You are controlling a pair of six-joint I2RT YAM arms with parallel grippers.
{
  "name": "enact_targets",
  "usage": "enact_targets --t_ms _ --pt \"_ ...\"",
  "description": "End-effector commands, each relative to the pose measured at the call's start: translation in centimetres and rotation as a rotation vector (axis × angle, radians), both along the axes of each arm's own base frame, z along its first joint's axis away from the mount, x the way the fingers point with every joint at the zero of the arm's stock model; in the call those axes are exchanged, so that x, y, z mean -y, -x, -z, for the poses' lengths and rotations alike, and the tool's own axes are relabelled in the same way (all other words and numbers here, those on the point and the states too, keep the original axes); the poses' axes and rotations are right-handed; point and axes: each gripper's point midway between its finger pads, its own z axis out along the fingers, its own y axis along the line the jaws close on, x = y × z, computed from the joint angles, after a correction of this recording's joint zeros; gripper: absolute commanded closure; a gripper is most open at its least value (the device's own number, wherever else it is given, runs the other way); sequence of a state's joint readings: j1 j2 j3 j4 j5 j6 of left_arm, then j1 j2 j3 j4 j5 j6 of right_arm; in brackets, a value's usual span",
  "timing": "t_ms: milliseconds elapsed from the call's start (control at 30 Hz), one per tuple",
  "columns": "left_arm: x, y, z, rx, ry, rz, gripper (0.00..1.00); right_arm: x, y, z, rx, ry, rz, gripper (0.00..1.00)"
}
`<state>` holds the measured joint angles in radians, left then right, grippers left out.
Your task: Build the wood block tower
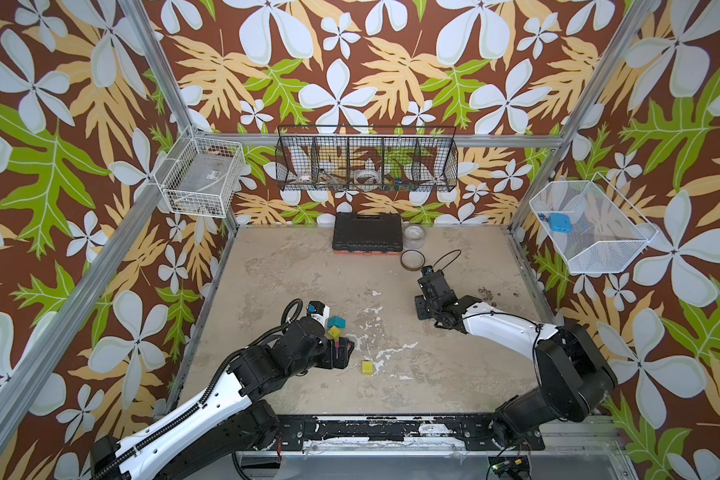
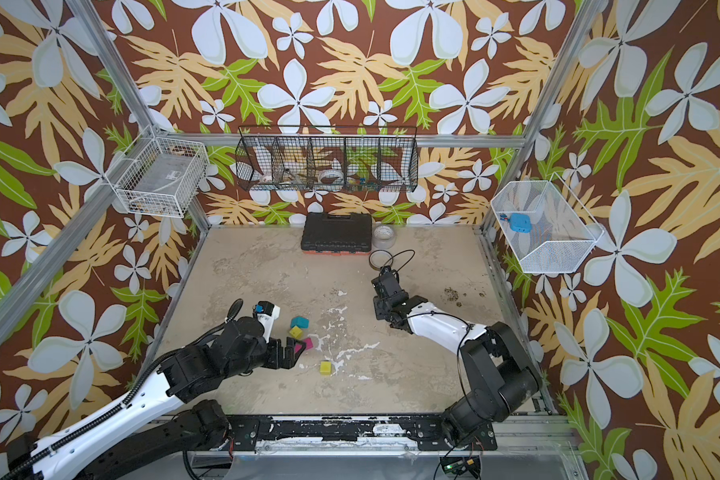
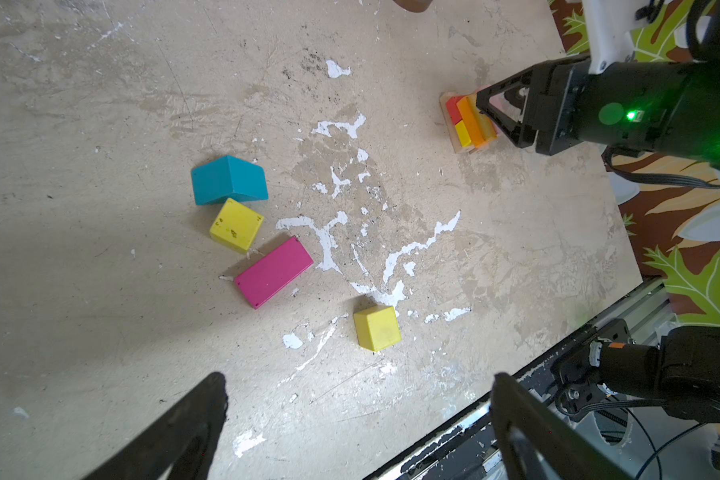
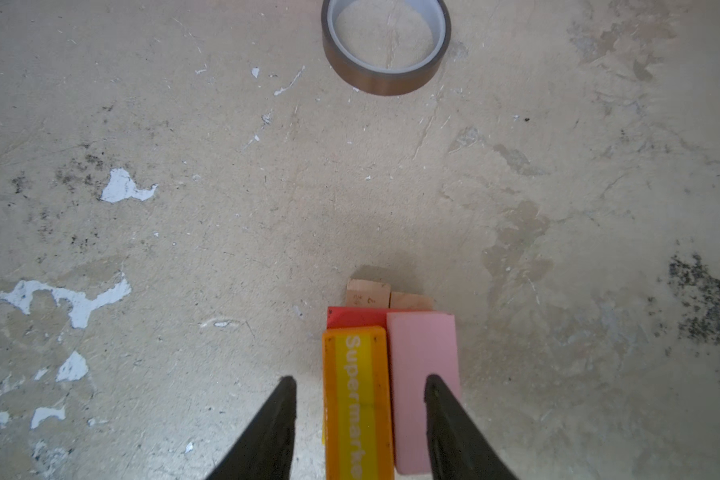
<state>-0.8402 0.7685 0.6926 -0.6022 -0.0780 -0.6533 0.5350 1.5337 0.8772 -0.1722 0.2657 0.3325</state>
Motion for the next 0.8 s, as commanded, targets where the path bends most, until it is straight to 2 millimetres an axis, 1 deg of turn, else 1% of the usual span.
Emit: enact_targets --t_ms 0,133,233,367,500,767 --pt "0.1 -0.2 -0.2 0.012 0.008 -0.007 0.00 0.6 0.3 -0.4 0.014 0.013 0.012 0.39" --pt "0.1 -0.2 -0.2 0.013 0.008 -0.005 0.00 1.0 0.3 -0.1 0.016 0.007 0.018 0.25" --pt "0.1 -0.2 -0.2 0.014 0.009 -0.005 0.00 1.2 0.2 0.6 -0.003 -0.003 0.017 0.22" --pt "0.1 -0.2 -0.2 0.014 0.009 -0.005 0.00 1.4 0.0 1.2 -0.017 -0.005 0.019 0.21" --pt "0.1 -0.3 -0.2 0.014 0.008 -0.006 0.00 1.4 -0.1 1.4 -0.019 -0.008 0.020 0.21" --pt "0.1 -0.2 -0.2 0.013 0.009 -0.005 0.00 1.2 -0.3 2.1 -0.034 -0.012 0.009 0.24"
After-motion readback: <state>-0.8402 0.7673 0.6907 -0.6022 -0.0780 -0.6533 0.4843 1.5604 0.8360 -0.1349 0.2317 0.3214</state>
